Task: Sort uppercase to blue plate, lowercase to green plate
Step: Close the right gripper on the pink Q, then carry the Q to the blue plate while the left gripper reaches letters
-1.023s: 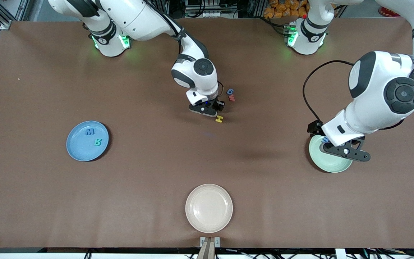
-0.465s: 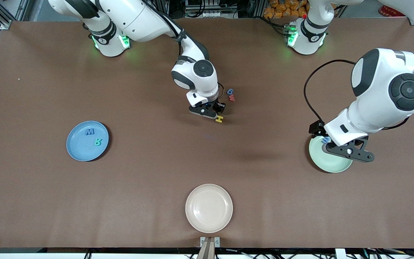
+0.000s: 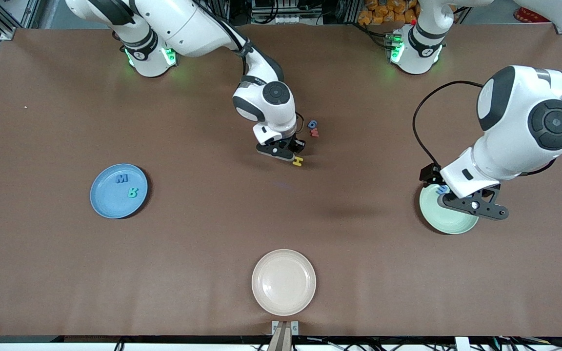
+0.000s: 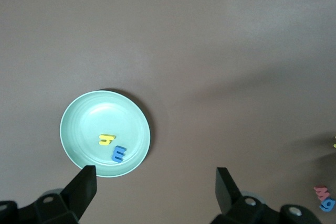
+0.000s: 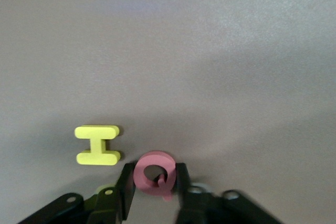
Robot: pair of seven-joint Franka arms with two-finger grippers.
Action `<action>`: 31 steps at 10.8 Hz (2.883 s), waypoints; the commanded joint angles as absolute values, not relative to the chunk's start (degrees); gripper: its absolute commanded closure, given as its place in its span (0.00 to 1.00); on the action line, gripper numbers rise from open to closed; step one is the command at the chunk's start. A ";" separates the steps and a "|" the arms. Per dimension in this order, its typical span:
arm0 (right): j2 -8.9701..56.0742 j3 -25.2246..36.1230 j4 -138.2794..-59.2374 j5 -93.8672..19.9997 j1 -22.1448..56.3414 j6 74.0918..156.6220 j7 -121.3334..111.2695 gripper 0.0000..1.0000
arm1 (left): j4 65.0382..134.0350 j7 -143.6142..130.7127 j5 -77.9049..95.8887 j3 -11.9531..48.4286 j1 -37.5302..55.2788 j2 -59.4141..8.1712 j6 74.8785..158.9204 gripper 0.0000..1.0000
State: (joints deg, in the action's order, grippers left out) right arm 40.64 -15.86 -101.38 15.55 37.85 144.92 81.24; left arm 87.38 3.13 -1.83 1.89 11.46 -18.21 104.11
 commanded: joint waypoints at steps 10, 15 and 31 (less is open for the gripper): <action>40.52 -16.52 -99.05 16.61 29.02 136.77 66.31 0.78 | 86.66 -4.71 -0.44 1.14 17.04 -17.76 102.92 0.00; 37.10 -16.61 -98.70 15.38 21.28 127.81 47.41 0.78 | 89.47 -21.42 2.18 3.69 22.75 -17.75 102.74 0.00; 23.12 6.24 -107.04 1.67 13.80 119.27 -11.86 0.79 | 124.09 -44.21 1.32 16.35 29.00 -18.63 139.22 0.00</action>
